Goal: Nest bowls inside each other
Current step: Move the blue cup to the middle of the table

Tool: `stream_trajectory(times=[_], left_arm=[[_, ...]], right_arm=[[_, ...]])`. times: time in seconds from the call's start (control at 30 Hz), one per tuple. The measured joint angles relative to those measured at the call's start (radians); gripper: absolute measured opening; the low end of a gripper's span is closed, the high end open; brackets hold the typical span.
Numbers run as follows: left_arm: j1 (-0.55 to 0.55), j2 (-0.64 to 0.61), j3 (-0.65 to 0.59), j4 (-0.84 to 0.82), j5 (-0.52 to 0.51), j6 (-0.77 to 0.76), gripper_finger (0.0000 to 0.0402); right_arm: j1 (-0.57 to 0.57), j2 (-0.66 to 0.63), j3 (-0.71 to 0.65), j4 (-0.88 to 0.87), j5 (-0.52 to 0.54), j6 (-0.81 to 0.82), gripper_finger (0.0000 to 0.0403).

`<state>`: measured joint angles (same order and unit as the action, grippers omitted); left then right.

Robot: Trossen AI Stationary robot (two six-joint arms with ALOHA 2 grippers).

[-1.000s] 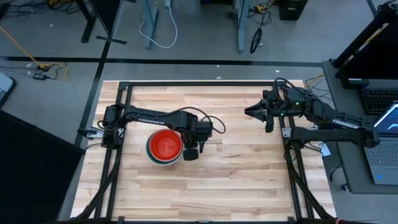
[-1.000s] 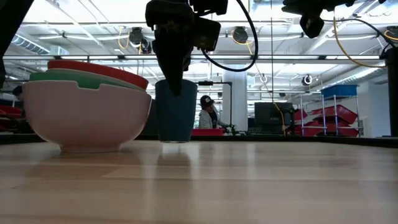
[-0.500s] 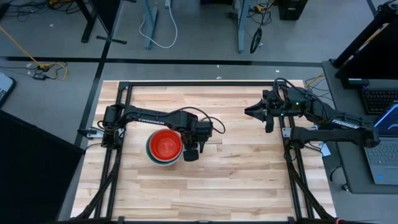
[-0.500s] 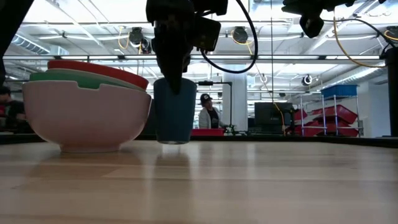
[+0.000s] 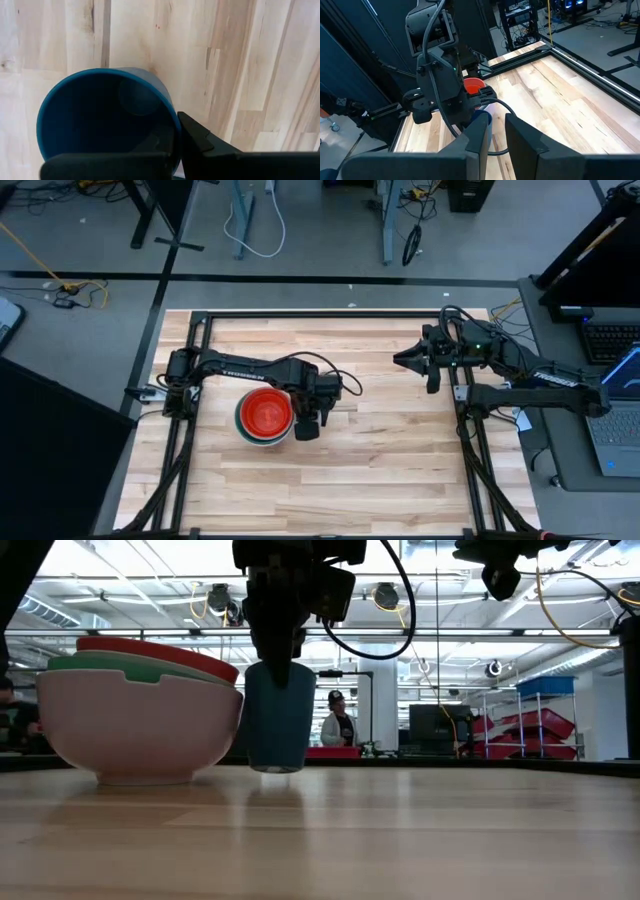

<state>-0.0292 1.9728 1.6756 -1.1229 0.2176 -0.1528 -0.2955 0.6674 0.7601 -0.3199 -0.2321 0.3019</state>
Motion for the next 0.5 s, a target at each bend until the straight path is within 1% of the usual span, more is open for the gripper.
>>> stream_trajectory(times=[0.33,0.5], left_arm=[[0.000,0.000,0.000,0.000,-0.001,0.000,0.0055],[0.000,0.000,0.000,0.000,-0.002,0.000,0.0071]], right_arm=[[0.000,0.000,0.000,0.000,0.000,0.000,0.0050],[0.000,0.000,0.000,0.000,0.000,-0.002,0.0050]])
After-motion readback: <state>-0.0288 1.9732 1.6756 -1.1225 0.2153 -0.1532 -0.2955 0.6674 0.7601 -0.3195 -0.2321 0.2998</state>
